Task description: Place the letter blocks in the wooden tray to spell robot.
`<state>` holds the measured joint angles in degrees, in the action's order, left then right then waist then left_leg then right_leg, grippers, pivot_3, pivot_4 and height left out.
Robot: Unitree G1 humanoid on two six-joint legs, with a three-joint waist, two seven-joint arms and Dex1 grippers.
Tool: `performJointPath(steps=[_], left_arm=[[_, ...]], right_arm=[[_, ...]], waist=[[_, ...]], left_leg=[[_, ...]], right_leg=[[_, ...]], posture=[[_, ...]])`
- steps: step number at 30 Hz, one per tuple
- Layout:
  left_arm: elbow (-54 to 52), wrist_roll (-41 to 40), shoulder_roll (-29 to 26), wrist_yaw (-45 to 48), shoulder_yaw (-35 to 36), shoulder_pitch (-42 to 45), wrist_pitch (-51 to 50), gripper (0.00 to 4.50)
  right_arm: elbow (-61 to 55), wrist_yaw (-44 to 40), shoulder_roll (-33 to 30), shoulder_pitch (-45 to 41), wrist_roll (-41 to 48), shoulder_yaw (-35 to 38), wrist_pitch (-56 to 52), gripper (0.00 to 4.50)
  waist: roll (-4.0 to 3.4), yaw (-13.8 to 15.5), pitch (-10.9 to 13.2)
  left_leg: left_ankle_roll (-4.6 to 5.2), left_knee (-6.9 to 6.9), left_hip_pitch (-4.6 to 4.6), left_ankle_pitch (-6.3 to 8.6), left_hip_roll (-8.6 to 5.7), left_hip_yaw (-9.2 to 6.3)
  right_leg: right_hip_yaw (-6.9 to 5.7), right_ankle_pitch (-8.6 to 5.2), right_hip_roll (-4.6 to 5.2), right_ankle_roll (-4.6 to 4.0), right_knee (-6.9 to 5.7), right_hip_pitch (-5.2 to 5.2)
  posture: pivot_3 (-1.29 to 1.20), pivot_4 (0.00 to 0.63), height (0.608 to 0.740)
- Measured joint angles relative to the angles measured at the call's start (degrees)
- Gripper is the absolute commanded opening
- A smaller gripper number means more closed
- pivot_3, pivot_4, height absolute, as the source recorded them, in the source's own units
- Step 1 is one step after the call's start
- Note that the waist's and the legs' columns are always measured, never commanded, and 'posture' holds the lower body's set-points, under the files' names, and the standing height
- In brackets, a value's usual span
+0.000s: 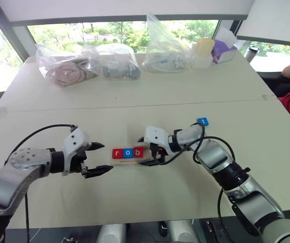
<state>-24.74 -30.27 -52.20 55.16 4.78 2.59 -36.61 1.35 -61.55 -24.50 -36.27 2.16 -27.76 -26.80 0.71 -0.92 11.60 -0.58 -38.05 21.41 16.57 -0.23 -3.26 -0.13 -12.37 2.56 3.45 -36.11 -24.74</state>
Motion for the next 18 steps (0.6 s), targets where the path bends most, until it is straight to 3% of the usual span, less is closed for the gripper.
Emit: performJointPath(steps=[4,13,18], left_arm=[[0.11,0.71,0.21,0.01,-0.13,0.02,0.52,4.5],[-0.16,-0.37,0.94,-0.07,0.09,0.54,-0.3,4.5],[-0.08,-0.38,1.54,-0.07,-0.13,2.37,-0.32,4.5]], right_arm=[[-0.11,1.02,1.07,-0.01,0.94,1.05,-1.18,4.47],[-9.03,5.4,-1.94,3.12,6.15,12.18,-7.67,4.47],[-10.2,12.43,-0.34,6.26,4.29,12.44,-6.57,4.47]], waist=[[0.0,0.01,0.0],[0.0,0.19,0.0],[0.0,-0.18,0.0]], left_leg=[[0.0,0.0,0.0,0.0,0.0,0.0],[0.0,0.0,0.03,0.0,0.0,-0.02],[0.0,0.0,-0.02,0.0,-0.01,0.01]], right_leg=[[0.0,0.0,0.01,0.0,0.0,0.0],[0.01,-0.02,0.09,0.02,0.03,0.01],[0.01,0.0,0.0,-0.01,-0.01,-0.01]], posture=[[0.0,0.15,0.74],[0.0,0.15,0.74],[0.0,0.15,0.74]])
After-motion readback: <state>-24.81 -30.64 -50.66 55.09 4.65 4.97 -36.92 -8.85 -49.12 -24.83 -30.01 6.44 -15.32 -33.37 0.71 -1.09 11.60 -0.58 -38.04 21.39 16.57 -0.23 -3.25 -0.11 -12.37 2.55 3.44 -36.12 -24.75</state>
